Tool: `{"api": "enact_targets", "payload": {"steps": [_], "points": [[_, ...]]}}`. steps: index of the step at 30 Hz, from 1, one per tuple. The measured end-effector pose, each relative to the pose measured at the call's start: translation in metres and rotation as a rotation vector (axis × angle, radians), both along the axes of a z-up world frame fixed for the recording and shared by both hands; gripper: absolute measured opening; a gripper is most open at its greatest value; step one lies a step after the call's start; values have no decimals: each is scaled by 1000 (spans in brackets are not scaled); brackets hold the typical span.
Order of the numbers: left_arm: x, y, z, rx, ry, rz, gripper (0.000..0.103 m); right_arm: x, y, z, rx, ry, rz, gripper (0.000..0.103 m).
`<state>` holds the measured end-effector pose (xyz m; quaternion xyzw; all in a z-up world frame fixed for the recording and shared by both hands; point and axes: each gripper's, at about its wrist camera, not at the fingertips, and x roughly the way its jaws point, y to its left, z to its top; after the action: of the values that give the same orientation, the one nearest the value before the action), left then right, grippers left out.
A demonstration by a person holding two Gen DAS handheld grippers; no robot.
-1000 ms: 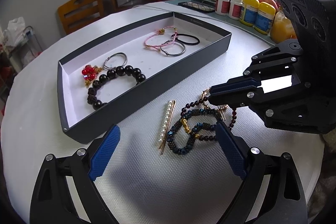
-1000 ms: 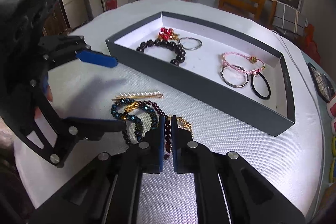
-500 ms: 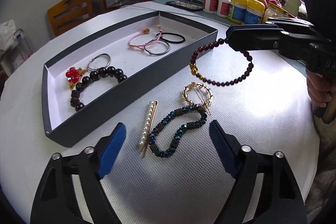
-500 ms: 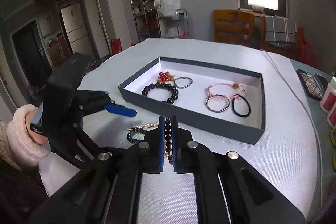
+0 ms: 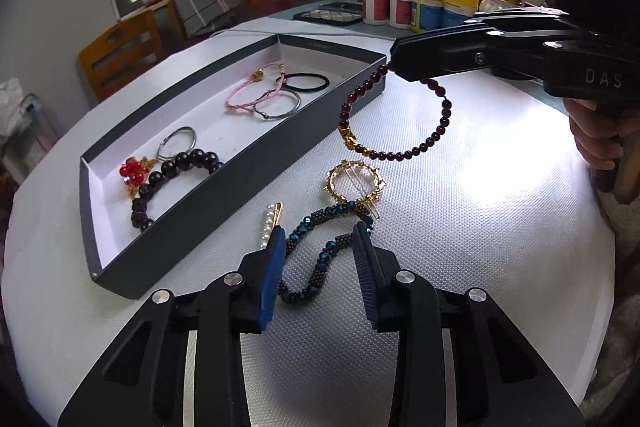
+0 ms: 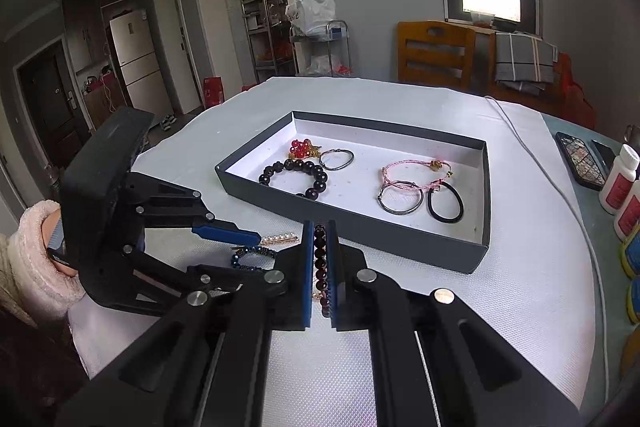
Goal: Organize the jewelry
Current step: 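Grasp the blue crystal bracelet with the left gripper while the right gripper holds the red beads, then carry the red bead and blue crystal bracelets into the tray with both grippers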
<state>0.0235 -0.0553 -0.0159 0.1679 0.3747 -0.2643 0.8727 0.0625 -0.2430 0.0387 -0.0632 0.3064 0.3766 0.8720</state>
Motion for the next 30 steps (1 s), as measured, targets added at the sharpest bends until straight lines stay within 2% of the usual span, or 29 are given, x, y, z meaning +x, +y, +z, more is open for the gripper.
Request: {"api": "enact_targets", "payload": {"steps": [4, 5, 6, 7, 9, 13, 17, 24, 30], "points": [[0, -8, -10, 41, 28, -21, 37, 0, 0, -1, 0, 0, 3, 6], [0, -7, -9, 30, 35, -20, 35, 0, 1, -1, 1, 0, 3, 6], [2, -6, -9, 15, 55, -19, 25, 0, 1, -1, 1, 1, 1, 6], [2, -4, -9, -2, 72, -20, 21, 0, 0, -1, 3, 1, -1, 6], [0, -6, -9, 17, 64, -25, 7, 0, 0, -1, 5, 3, -1, 6], [-7, -10, -7, 40, 19, -34, 7, 1, 0, -1, 5, 2, -8, 6], [-9, -4, 10, -54, 13, -33, 7, 3, -3, 0, 20, 11, -20, 6], [-7, 10, 39, -150, -13, 30, 7, 12, -6, 4, 34, 50, -55, 6], [0, 17, 81, -155, -80, 65, 7, 18, -3, 21, -28, 34, -104, 6]]}}
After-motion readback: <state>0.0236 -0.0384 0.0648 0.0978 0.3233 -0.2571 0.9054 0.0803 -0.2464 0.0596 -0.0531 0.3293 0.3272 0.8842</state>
